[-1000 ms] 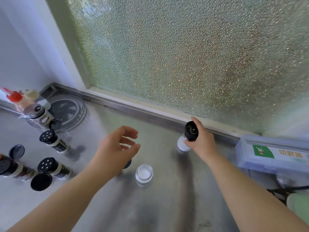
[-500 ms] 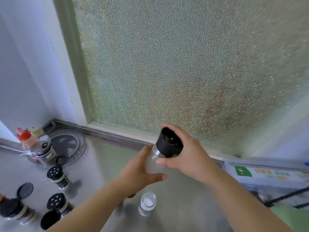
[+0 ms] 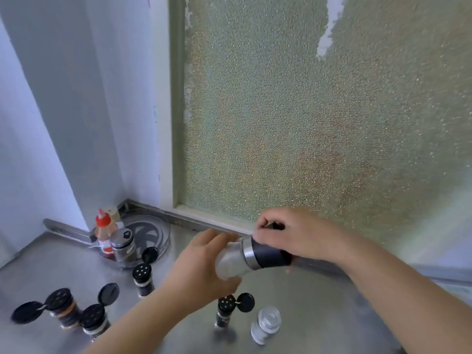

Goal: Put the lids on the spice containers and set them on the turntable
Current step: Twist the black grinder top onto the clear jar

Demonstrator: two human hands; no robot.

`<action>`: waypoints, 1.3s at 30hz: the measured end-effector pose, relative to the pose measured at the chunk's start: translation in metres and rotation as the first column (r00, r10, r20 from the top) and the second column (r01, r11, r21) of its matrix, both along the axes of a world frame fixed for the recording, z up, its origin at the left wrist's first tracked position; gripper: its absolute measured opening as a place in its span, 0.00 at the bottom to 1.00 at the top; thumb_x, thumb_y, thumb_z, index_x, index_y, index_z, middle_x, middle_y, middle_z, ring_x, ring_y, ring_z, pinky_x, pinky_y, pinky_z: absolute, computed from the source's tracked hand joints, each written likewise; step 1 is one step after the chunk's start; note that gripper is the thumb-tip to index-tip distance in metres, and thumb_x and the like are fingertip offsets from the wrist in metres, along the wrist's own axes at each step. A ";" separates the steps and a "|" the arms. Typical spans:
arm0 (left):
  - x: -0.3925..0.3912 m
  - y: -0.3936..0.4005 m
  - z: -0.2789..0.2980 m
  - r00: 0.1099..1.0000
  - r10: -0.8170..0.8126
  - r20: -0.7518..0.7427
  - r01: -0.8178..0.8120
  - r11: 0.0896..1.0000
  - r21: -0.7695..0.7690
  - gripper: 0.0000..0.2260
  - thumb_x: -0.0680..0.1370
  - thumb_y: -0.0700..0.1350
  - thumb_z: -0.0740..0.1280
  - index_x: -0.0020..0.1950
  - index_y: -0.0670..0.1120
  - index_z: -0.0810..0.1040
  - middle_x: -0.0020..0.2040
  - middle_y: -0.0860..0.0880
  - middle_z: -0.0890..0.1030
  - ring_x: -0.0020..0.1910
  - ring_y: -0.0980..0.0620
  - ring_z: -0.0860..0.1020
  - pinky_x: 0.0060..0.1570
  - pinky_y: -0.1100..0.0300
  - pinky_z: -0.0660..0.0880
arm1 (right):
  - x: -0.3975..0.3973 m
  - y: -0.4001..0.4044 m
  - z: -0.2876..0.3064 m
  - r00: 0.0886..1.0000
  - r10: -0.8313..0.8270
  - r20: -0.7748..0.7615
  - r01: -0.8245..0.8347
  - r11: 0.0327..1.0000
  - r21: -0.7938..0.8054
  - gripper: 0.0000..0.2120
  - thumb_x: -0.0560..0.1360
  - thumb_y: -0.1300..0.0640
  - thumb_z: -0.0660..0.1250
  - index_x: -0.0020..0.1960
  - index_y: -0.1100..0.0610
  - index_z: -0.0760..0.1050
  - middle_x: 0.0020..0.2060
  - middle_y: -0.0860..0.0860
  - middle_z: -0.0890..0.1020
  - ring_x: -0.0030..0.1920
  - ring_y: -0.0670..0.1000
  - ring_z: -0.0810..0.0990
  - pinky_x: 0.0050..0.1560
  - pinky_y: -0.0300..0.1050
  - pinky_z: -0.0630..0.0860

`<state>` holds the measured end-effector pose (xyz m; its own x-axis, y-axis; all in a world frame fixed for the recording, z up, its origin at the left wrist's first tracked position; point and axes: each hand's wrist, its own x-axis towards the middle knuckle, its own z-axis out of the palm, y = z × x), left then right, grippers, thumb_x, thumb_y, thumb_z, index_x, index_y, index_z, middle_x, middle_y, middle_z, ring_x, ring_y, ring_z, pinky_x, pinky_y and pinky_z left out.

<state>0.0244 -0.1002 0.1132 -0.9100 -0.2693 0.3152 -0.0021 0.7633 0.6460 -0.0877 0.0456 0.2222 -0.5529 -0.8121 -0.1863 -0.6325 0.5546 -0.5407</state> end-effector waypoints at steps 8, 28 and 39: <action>0.015 -0.007 -0.005 1.000 0.005 -0.022 -0.001 0.983 0.185 0.28 0.60 0.54 0.74 0.58 0.57 0.71 0.50 0.61 0.73 0.51 0.64 0.72 0.46 0.78 0.66 | 0.011 -0.018 0.028 0.897 0.389 -0.211 -0.335 0.909 0.249 0.37 0.63 0.41 0.75 0.65 0.31 0.59 0.60 0.28 0.63 0.60 0.33 0.66 0.58 0.29 0.64; 0.044 -0.019 -0.013 0.984 0.162 -0.074 -0.154 0.983 0.102 0.29 0.61 0.55 0.71 0.60 0.57 0.70 0.48 0.57 0.72 0.49 0.58 0.71 0.49 0.74 0.65 | 0.034 -0.068 0.007 0.906 0.368 -0.210 -0.333 0.924 0.187 0.12 0.65 0.45 0.73 0.47 0.44 0.77 0.44 0.41 0.78 0.43 0.40 0.76 0.45 0.39 0.74; 0.049 -0.020 0.001 0.999 -0.036 -0.002 0.028 0.730 0.683 0.24 0.58 0.50 0.76 0.52 0.55 0.76 0.45 0.54 0.80 0.44 0.58 0.78 0.45 0.67 0.73 | -0.005 -0.044 0.020 0.627 0.389 0.675 -0.328 0.918 -0.224 0.62 0.52 0.45 0.80 0.73 0.33 0.41 0.71 0.45 0.68 0.70 0.46 0.68 0.68 0.46 0.67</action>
<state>0.0734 -0.1205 0.1147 -0.9243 -0.3787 0.0483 0.0044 0.1159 0.9932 -0.0929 0.0015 0.2424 0.0518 -0.9453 -0.3221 -0.1963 0.3066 -0.9314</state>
